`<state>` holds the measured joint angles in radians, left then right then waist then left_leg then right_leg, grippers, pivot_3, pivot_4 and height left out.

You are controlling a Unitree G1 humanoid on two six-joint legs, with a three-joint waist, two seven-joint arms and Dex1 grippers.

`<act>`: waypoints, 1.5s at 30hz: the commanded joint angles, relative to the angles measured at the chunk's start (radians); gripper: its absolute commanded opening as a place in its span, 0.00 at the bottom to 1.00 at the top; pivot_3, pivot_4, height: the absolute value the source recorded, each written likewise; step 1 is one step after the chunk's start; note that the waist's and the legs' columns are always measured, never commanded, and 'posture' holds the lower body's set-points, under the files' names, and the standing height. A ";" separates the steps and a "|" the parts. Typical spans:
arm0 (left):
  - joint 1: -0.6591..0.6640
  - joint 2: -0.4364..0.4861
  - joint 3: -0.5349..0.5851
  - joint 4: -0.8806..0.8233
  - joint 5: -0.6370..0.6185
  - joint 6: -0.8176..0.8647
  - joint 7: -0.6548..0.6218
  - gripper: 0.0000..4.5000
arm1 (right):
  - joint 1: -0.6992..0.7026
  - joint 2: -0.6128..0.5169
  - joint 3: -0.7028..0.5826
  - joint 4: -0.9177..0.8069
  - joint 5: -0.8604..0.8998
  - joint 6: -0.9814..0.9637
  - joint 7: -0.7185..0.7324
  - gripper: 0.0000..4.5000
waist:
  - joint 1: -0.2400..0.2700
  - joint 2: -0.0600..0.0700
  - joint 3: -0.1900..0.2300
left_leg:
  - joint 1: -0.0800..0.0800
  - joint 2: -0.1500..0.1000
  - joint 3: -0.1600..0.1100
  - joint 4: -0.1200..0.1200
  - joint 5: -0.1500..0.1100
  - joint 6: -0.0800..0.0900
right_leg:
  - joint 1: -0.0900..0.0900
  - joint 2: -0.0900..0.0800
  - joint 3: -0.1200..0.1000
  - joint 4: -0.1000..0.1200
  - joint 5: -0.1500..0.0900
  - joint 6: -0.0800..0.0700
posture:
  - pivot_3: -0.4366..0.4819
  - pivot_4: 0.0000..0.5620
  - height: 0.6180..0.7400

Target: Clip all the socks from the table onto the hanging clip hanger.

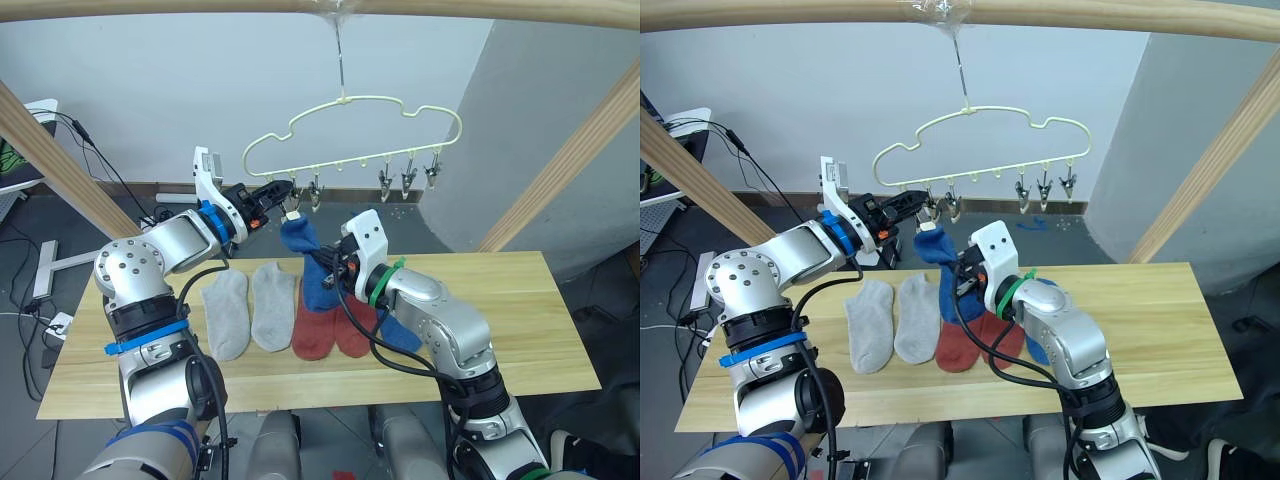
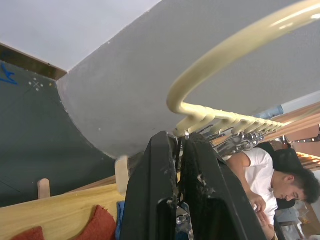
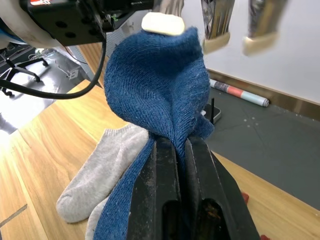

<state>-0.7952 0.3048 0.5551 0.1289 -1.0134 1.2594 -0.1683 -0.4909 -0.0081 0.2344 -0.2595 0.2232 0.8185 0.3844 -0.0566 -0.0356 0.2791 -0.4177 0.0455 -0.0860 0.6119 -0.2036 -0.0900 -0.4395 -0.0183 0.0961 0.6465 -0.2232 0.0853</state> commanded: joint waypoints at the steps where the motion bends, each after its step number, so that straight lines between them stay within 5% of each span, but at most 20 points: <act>1: 0.014 0.024 -0.019 -0.045 -0.026 -0.005 -0.037 0.00 | 0.000 0.003 -0.014 -0.011 0.022 -0.010 -0.003 0.00 | 0.000 0.000 0.000 | 0.000 0.000 0.000 0.000 0.000 0.000 | 0.000 0.000 0.000 0.000 0.000 0.000 | 0.50 0.44 1.00; 40: 0.042 0.052 -0.074 -0.055 -0.007 -0.056 -0.075 0.00 | -0.038 0.014 -0.031 -0.023 0.092 0.036 -0.028 0.00 | 0.000 0.000 0.000 | 0.000 0.000 0.000 0.000 0.000 0.000 | 0.000 0.000 0.000 0.000 0.000 0.000 | 0.48 0.48 1.00; 45: 0.043 0.053 -0.071 -0.051 -0.025 -0.070 -0.075 0.37 | -0.038 0.012 -0.031 -0.023 0.096 0.038 -0.030 0.00 | -0.001 0.000 0.000 | 0.000 0.000 0.000 0.000 0.000 0.000 | 0.000 0.000 0.000 0.000 0.000 0.000 | 0.48 0.48 1.00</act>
<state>-0.7486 0.3500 0.4765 0.1099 -1.0147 1.1956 -0.2301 -0.5206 -0.0011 0.2076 -0.2359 0.2978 0.8607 0.3526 -0.0571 -0.0355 0.2791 -0.4179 0.0455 -0.0860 0.6119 -0.2037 -0.0899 -0.4398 -0.0183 0.0961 0.6466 -0.2234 0.0856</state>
